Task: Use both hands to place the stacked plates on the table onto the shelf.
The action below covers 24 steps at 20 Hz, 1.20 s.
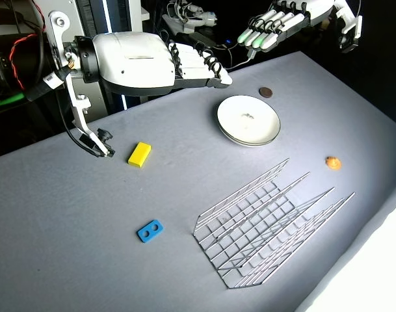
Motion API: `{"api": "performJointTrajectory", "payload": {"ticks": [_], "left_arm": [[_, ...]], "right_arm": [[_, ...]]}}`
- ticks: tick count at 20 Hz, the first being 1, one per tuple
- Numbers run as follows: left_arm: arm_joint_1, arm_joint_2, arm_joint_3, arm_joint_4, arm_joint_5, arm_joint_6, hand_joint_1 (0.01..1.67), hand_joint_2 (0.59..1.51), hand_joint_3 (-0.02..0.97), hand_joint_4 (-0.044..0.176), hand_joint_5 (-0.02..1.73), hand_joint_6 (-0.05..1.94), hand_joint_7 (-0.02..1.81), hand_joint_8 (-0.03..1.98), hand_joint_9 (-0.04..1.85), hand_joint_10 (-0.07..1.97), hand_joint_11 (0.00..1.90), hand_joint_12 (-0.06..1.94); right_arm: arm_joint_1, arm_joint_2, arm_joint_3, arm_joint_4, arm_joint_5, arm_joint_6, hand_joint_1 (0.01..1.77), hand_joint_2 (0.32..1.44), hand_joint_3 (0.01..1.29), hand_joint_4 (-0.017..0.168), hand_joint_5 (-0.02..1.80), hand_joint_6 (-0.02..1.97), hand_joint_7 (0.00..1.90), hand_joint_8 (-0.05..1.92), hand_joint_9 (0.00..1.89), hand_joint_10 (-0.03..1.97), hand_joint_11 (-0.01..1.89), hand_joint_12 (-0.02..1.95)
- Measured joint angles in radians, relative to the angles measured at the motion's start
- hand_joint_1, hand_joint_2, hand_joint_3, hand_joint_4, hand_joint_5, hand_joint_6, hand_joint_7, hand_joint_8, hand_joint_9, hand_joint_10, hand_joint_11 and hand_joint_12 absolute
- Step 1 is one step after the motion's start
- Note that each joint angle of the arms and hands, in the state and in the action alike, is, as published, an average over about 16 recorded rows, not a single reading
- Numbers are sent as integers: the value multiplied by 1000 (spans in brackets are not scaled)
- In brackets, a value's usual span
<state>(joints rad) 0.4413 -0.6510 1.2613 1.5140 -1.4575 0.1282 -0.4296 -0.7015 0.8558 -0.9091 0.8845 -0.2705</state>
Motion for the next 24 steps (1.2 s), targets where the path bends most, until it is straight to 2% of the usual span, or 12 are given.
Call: {"api": "performJointTrajectory", "payload": {"ticks": [3,10,16,24], "left_arm": [[3,-1,6,0,-4,-1,18,1161,-7,1,96,5,86,-4,70,6,18,121],[9,-2,8,29,-10,-16,20,1162,-4,-1,105,3,85,-3,68,4,17,115],[39,-6,9,73,18,-32,22,1155,-1,-1,102,3,88,5,67,4,20,98],[153,-24,18,100,131,-39,23,1145,1,-1,98,3,91,9,63,3,21,87]], "right_arm": [[-2,0,0,0,-2,0,713,1039,13,-2,57,26,49,13,43,9,21,73],[-3,-12,2,-10,-24,12,1135,926,13,-3,19,23,11,13,14,4,20,-4],[-2,-47,8,-39,-53,35,1171,923,14,-3,21,23,11,13,14,4,21,-7],[13,-102,32,-86,-89,74,1211,937,13,-2,20,23,12,12,16,4,23,0]]}}
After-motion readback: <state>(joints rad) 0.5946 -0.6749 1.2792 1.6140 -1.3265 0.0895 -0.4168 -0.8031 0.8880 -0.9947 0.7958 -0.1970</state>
